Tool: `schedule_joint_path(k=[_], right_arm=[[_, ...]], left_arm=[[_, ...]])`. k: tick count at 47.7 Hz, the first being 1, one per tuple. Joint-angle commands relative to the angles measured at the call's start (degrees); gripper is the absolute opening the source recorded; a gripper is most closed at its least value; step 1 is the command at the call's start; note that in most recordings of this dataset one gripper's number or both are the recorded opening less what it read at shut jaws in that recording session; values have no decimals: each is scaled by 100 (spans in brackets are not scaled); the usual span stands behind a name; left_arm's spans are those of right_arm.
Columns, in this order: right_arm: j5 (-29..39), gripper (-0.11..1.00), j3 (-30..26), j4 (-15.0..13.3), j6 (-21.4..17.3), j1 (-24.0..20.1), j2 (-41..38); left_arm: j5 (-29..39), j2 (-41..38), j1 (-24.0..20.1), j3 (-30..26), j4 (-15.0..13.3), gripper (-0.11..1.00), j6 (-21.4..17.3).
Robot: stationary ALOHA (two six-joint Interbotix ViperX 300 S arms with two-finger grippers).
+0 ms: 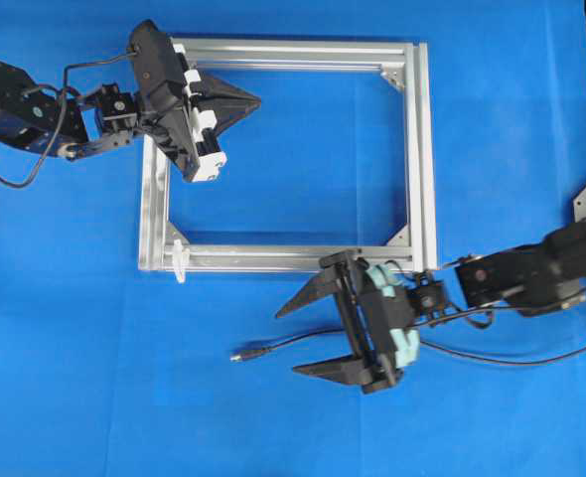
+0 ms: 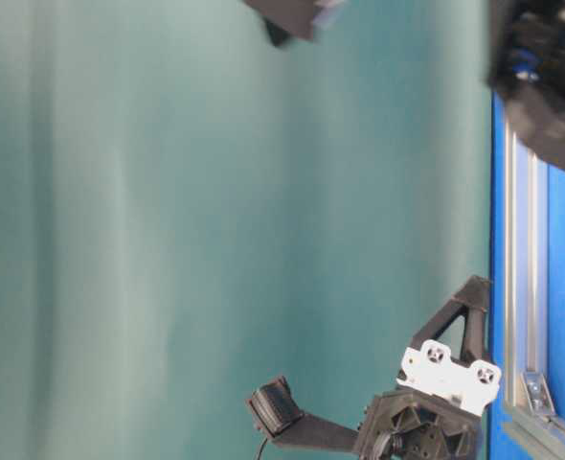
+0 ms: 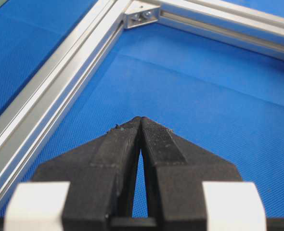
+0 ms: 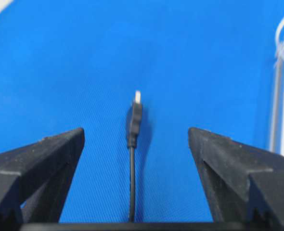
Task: Insert the wire through the string loop located on the left side.
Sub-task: 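Close the right gripper on the black USB cable near its plug, then carry the cable plug with the right gripper toward the white zip-tie loop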
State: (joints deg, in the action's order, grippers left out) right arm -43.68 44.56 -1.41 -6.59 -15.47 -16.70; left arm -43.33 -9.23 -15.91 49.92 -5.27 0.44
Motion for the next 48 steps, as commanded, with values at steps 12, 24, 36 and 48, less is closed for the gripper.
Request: schedule_joint_path(k=[12, 24, 36, 48], right_arm=[[-105, 92, -431, 53, -132, -9, -519], [-114, 86, -413, 53, -141, 0, -571], [-105, 34, -387, 53, -105, 9, -571], [-97, 0, -378, 44, -97, 18, -571]], left_arm=[[-26, 202, 9, -35, 18, 0, 9], [-26, 193, 9, -35, 18, 0, 9], [-26, 193, 9, -35, 18, 0, 9], [-18, 193, 9, -35, 18, 0, 9]])
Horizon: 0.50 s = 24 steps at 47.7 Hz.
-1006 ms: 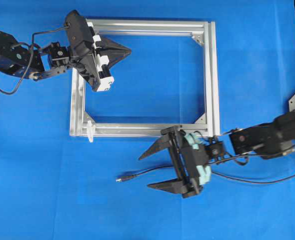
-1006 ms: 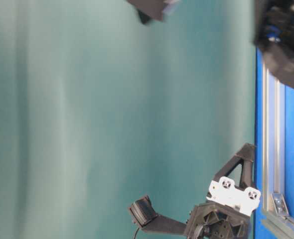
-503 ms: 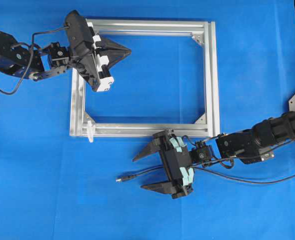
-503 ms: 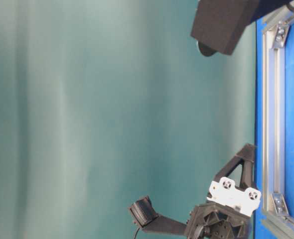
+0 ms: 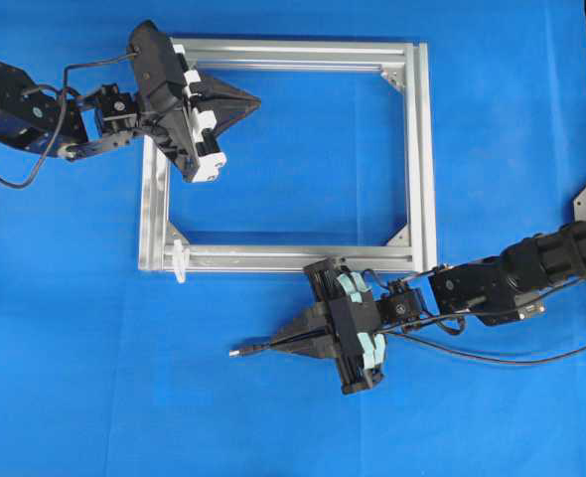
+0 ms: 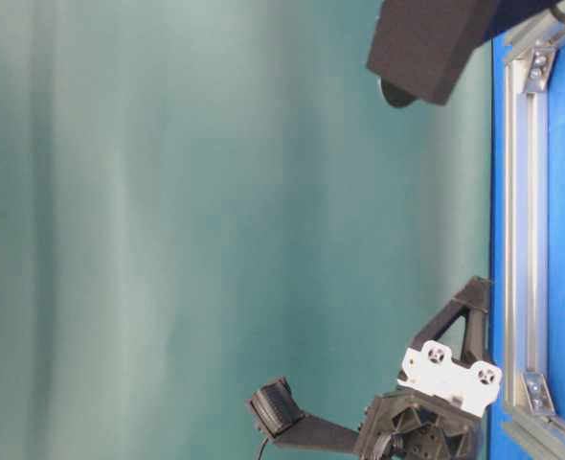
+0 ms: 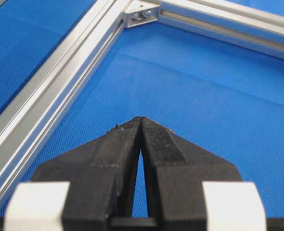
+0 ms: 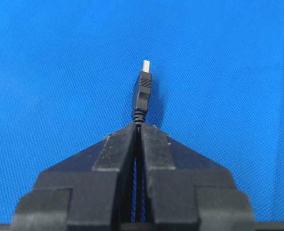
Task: Insert the wire through the string loop located on the left side.
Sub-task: 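Carry the cable plug with the right gripper toward the white zip-tie loop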
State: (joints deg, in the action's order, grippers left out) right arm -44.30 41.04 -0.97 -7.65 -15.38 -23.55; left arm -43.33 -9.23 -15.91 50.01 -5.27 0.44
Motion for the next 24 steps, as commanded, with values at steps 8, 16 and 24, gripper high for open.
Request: schedule_joint_path(k=[8, 16, 24], right_arm=[[-26, 0, -35, -9, 9, 9, 123], [149, 0, -9, -9, -9, 0, 378], [659, 0, -9, -9, 9, 0, 879]], left_arm=[[35, 193, 9, -44, 18, 0, 9], [35, 193, 9, -44, 18, 0, 9], [35, 193, -18, -44, 18, 0, 0]])
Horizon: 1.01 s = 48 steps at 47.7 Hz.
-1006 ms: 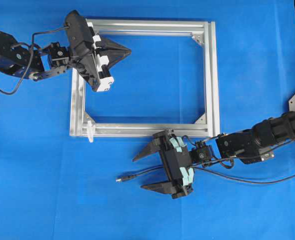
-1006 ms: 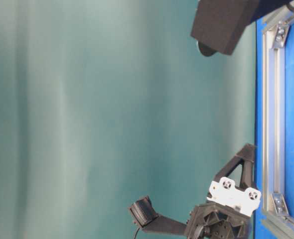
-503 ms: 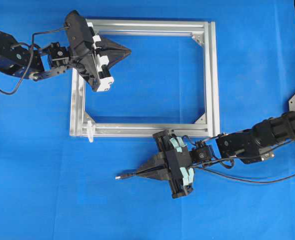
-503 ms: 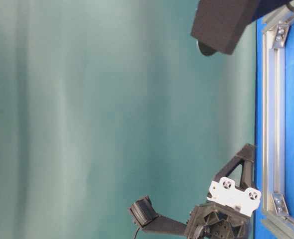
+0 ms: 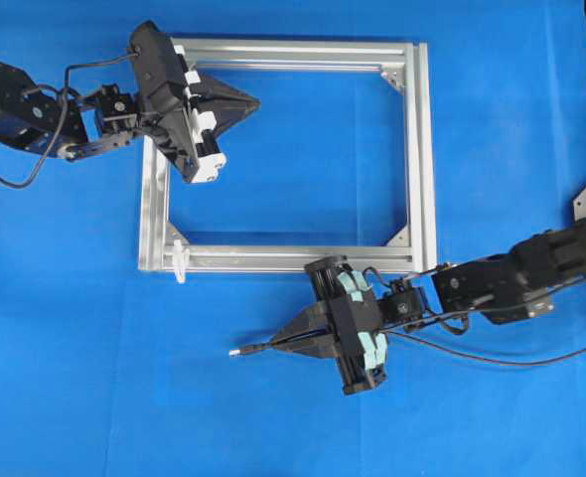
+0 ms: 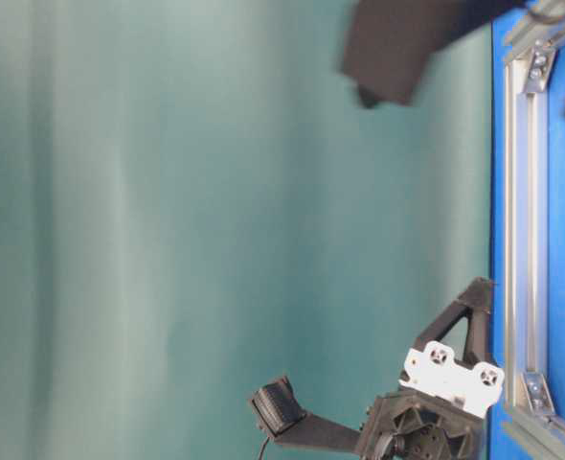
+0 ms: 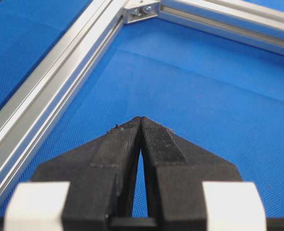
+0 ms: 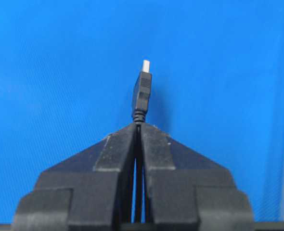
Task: Insert the wire through the string loop located on the left side.
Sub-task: 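Carry the cable plug with the right gripper toward the white zip-tie loop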
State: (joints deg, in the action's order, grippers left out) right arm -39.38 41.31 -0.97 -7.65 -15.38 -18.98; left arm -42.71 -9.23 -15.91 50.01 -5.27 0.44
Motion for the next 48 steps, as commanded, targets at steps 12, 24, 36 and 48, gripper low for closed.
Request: schedule_joint_path(k=[12, 24, 36, 48], right_arm=[[729, 0, -26, -9, 35, 9, 1099], [782, 0, -26, 0, 35, 9, 1125], [773, 0, -26, -9, 35, 9, 1125], [782, 0, -26, -9, 35, 9, 1125]], left_arm=[[-26, 193, -18, -44, 18, 0, 9], [-26, 202, -18, 0, 18, 0, 9], [-26, 202, -18, 0, 18, 0, 9], [-26, 202, -18, 9, 18, 0, 9]])
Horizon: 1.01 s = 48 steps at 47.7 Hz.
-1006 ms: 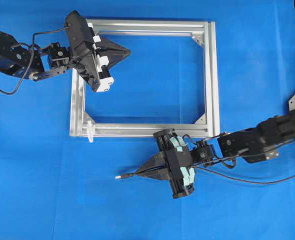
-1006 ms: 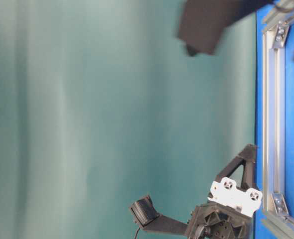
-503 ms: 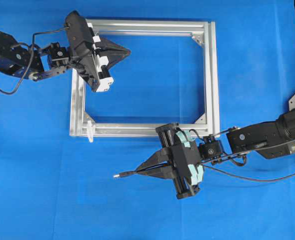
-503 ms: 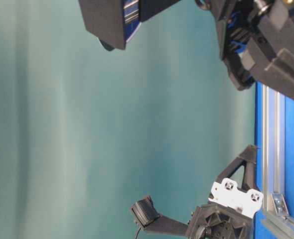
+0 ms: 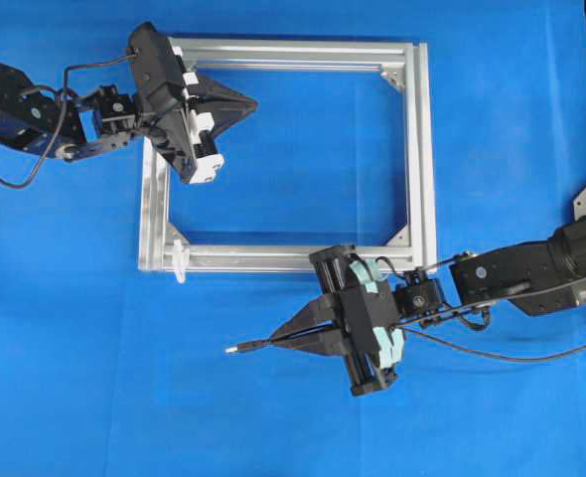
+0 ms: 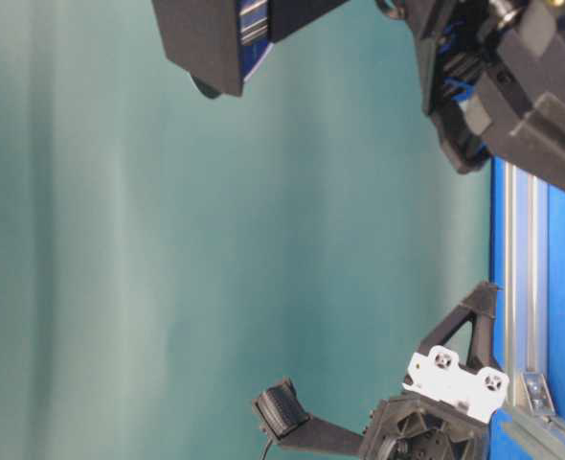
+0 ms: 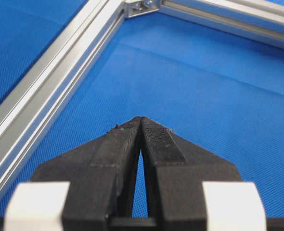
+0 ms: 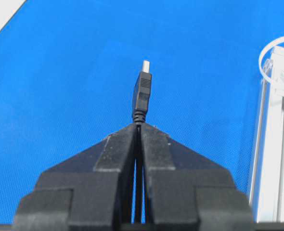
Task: Insert the wire through the string loop located on the left side.
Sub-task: 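Carry the cable plug with the right gripper toward the white zip-tie loop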
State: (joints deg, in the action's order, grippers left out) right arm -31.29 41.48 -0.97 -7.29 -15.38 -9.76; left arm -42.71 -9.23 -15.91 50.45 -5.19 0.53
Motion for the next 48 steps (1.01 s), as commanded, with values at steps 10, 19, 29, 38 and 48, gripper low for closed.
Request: schedule_joint_path(k=[10, 19, 29, 38, 48], right_arm=[[-26, 0, -44, -9, 0, 9, 193], [-26, 0, -44, -9, 0, 9, 202], [-26, 0, -35, -9, 0, 9, 202], [-26, 0, 9, -9, 18, 123, 202], [-26, 0, 141, -9, 149, 457, 246]], left_arm=[[-26, 211, -9, -35, 9, 0, 0], [-26, 202, -9, -35, 9, 0, 0], [-35, 202, -9, -35, 18, 0, 0], [-26, 202, -9, -35, 9, 0, 9], [-26, 211, -18, -35, 9, 0, 9]])
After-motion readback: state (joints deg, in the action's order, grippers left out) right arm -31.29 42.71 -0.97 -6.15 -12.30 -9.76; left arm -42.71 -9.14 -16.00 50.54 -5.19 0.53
